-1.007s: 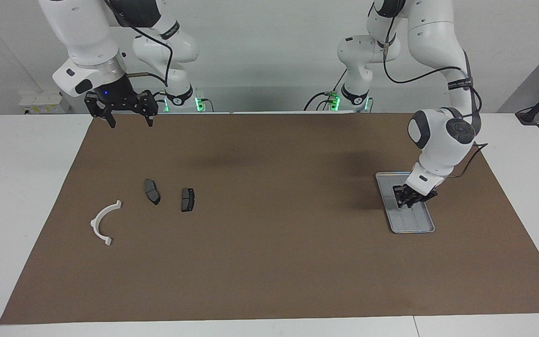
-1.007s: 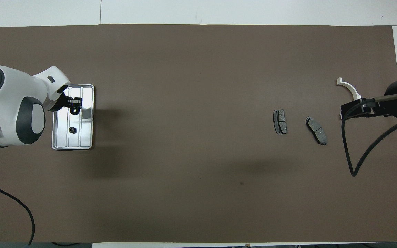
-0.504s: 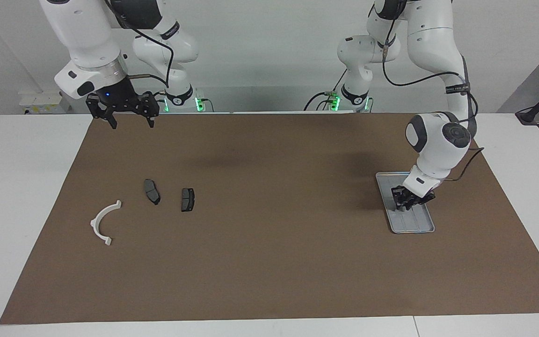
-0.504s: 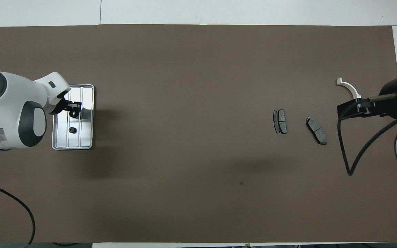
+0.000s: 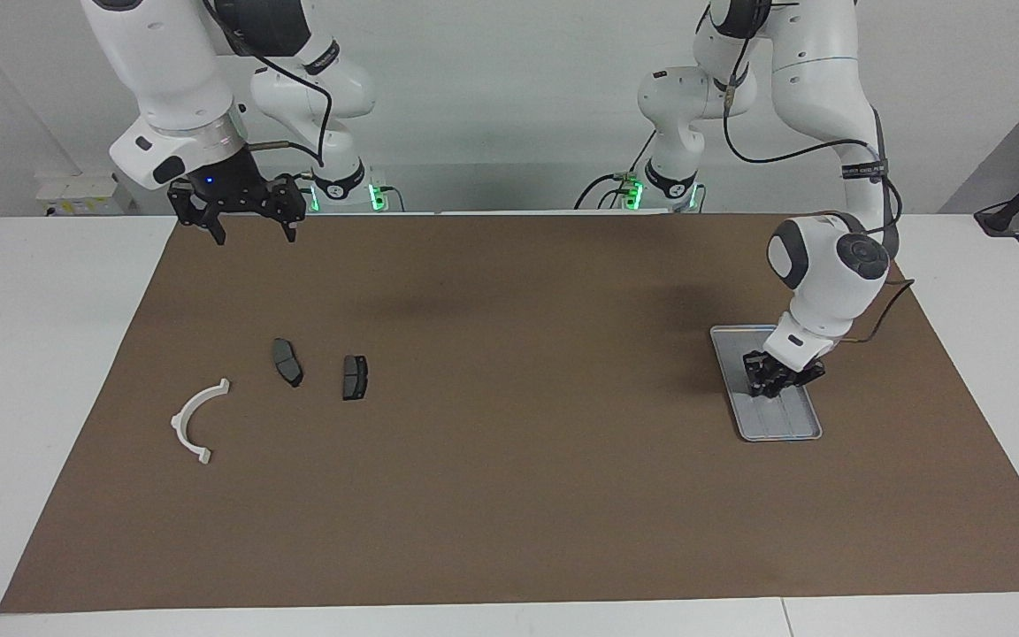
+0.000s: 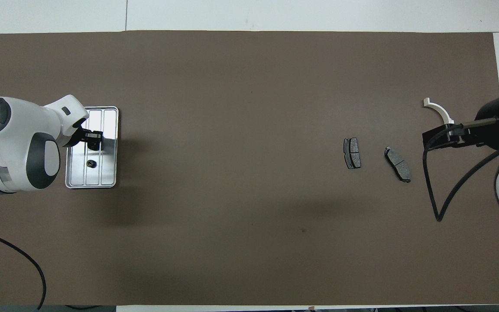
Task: Pick bearing gear from pile to tray
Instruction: 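Lower the ring into the tray and open the left gripper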
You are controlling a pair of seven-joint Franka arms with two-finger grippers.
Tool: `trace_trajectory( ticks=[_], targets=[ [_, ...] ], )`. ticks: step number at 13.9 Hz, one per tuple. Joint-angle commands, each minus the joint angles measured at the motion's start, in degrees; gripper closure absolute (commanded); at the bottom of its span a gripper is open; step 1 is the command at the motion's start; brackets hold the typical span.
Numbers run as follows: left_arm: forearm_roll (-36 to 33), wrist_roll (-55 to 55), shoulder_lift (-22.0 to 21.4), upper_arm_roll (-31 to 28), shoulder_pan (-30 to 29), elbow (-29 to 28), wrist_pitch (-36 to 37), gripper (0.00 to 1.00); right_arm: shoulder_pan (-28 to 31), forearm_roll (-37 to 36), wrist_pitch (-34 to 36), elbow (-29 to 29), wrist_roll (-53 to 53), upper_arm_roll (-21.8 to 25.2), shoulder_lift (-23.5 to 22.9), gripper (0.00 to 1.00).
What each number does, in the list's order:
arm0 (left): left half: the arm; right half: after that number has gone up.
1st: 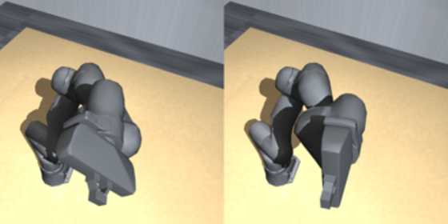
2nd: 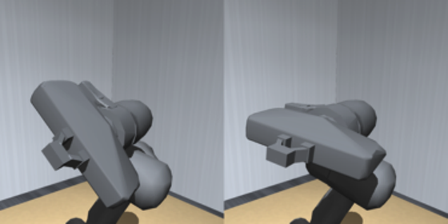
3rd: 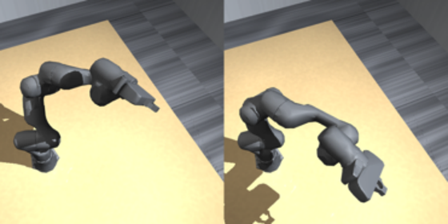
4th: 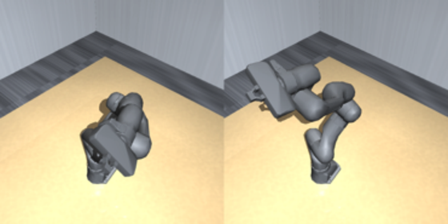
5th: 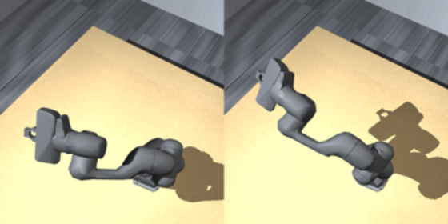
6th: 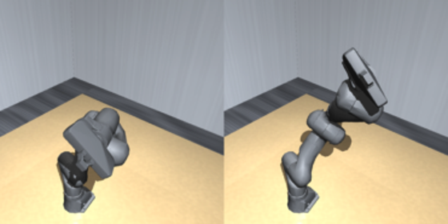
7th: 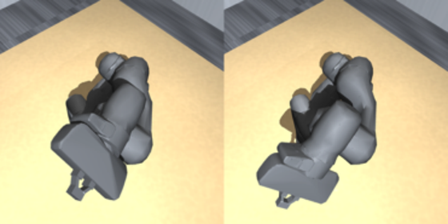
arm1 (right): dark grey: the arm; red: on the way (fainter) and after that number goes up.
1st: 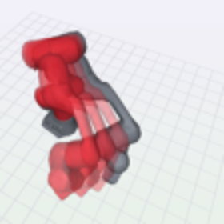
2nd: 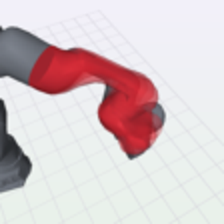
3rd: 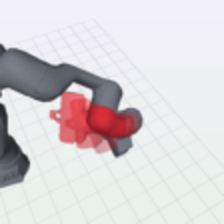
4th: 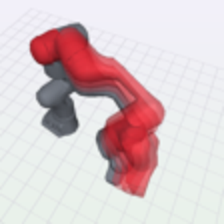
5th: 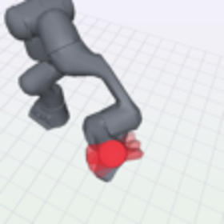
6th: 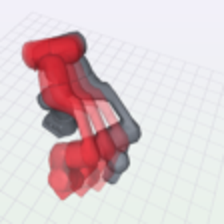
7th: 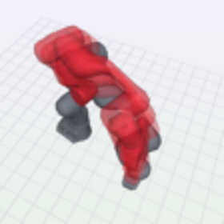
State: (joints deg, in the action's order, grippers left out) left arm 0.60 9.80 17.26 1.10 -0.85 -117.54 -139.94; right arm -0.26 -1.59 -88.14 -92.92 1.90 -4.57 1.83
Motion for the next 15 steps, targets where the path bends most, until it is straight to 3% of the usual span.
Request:
trace_trajectory(
  ticks=[1, 3, 4, 5, 6, 11, 15],
  targets=[
    [0.6, 1.3, -0.7, 0.0, -0.6, -1.8, -2.0, 1.00, 0.0, 0.6, 0.8, 0.2, -1.5, 0.3, 1.0, 0.00],
    [0.5, 1.3, -0.7, 0.0, -0.6, -1.8, -1.9, 0.96, 0.0, 0.6, 0.4, 0.2, -1.6, 0.2, 1.1, 0.00],
    [0.6, 1.3, -0.7, 0.0, -0.4, -1.8, -1.9, 0.65, 0.2, 0.7, 0.3, 0.2, -1.6, 0.2, 1.1, 0.00],
    [0.5, 1.2, -0.7, 0.0, -0.2, -1.7, -1.7, 0.26, 0.3, 0.9, 0.3, 0.2, -1.7, 0.2, 1.1, 0.00],
    [0.6, 1.2, -0.7, 0.0, -0.1, -1.4, -1.1, 0.00, 0.3, 1.0, 0.3, 0.1, -1.7, 0.2, 1.1, 0.00],
    [0.5, 0.7, -1.9, 0.0, -0.6, 3.6, 4.7, 0.00, 0.3, 1.4, 0.2, -0.1, -1.3, 0.2, 1.2, 0.00],
    [0.6, 0.1, -8.0, 0.0, -0.6, 5.0, 6.6, 0.00, 0.4, 1.5, 0.2, -0.1, -1.5, 0.3, 1.2, 0.00]
  ],
)
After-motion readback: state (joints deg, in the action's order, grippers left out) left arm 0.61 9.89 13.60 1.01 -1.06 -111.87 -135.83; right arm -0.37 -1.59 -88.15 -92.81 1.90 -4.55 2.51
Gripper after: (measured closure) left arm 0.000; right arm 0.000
